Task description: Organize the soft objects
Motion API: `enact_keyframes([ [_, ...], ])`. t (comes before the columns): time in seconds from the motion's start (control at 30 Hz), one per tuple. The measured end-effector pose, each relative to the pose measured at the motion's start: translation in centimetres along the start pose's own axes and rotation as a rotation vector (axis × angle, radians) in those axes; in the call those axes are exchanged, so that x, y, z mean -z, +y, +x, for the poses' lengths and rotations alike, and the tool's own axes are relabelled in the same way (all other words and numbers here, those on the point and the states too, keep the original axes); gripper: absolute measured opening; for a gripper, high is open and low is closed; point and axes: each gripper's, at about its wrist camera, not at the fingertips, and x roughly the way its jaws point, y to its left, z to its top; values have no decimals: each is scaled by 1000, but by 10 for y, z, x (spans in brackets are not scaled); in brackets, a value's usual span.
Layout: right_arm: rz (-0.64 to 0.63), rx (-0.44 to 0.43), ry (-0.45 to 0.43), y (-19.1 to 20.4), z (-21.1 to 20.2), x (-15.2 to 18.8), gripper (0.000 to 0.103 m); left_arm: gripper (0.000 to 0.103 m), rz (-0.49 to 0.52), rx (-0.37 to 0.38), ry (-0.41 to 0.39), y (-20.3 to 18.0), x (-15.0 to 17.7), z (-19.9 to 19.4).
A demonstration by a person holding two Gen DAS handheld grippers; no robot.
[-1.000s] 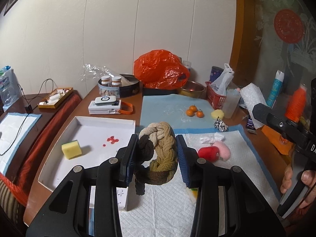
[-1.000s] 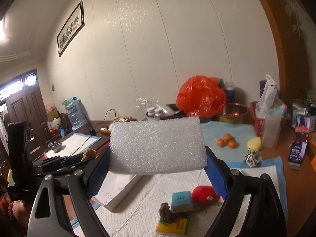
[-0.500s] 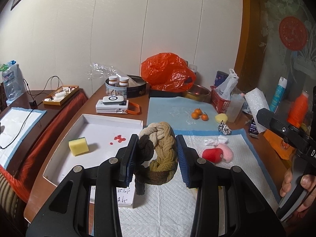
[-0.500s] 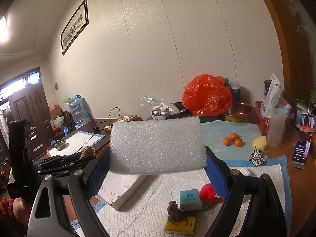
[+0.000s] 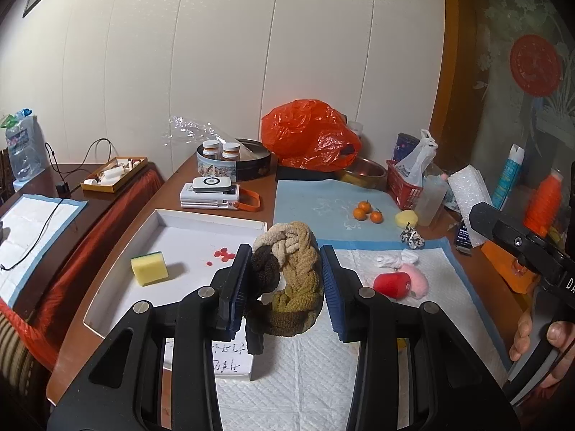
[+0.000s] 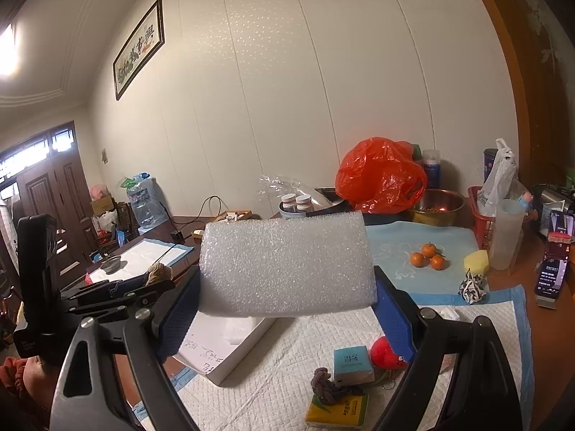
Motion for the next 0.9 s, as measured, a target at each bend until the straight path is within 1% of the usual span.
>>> enact_keyframes([
  [0.3,-2,-9,13,10,9,0,89,38,-15,-8,1,9,0,-2],
  [0.9,-3,-20,25,6,19,2,89,38,-26,-15,10,10,0,6],
])
